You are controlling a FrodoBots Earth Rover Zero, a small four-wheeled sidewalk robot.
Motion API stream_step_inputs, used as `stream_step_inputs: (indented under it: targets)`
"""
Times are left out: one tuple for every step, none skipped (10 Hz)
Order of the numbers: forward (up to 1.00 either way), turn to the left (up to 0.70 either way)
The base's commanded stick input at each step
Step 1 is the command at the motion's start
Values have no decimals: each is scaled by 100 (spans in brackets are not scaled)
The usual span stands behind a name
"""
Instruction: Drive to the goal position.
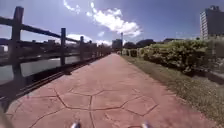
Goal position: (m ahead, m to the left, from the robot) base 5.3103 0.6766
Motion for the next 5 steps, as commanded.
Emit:
stream_step_inputs:
  targets:
    - [85,0]
    - [85,0]
    - [85,0]
    - [85,0]
    - [85,-1]
